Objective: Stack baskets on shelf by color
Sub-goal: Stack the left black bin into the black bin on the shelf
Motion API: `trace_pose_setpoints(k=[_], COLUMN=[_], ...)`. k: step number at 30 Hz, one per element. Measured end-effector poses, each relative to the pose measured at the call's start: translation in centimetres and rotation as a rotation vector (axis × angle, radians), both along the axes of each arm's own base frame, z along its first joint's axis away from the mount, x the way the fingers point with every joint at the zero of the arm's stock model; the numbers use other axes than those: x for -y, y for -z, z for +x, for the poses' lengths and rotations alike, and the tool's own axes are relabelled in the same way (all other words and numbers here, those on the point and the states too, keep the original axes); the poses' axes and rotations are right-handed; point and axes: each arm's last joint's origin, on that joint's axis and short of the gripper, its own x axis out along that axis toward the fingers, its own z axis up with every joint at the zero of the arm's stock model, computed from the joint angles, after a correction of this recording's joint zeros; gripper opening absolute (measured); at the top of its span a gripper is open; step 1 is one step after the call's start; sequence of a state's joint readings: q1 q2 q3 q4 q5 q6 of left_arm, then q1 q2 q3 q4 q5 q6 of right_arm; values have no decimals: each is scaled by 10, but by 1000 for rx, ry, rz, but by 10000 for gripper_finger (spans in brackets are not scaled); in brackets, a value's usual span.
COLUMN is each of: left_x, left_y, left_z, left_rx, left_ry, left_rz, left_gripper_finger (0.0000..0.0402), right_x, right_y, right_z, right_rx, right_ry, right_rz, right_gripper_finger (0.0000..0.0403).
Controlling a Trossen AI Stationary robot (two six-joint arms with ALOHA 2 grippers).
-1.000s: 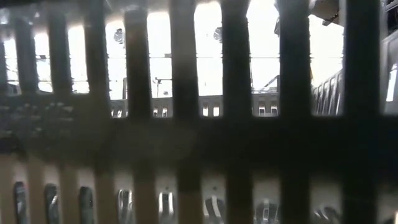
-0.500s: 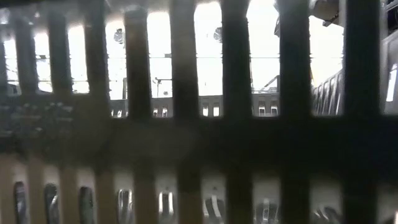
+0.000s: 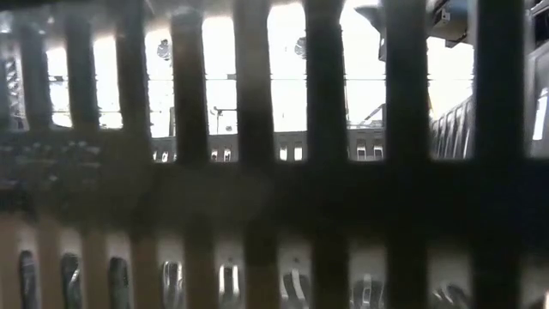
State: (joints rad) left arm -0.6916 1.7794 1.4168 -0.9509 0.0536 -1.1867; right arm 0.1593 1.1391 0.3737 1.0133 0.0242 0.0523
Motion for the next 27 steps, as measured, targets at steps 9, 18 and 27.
trace_pose_setpoints(k=[9, 18, 27], left_x=[-65, -172, -303], left_y=[-73, -111, -115], left_z=[10, 41, 50], left_rx=[-124, -53, -15], left_ry=[344, 558, 425], left_rz=[297, 575, 618], left_gripper_finger=[14, 9, 9], right_x=[1, 2, 3], right_y=[-6, 3, 10], right_z=[-6, -8, -8], right_rx=[12, -111, -182], right_ry=[7, 30, 35], right_rz=[-42, -88, -105], right_gripper_finger=[110, 110, 110])
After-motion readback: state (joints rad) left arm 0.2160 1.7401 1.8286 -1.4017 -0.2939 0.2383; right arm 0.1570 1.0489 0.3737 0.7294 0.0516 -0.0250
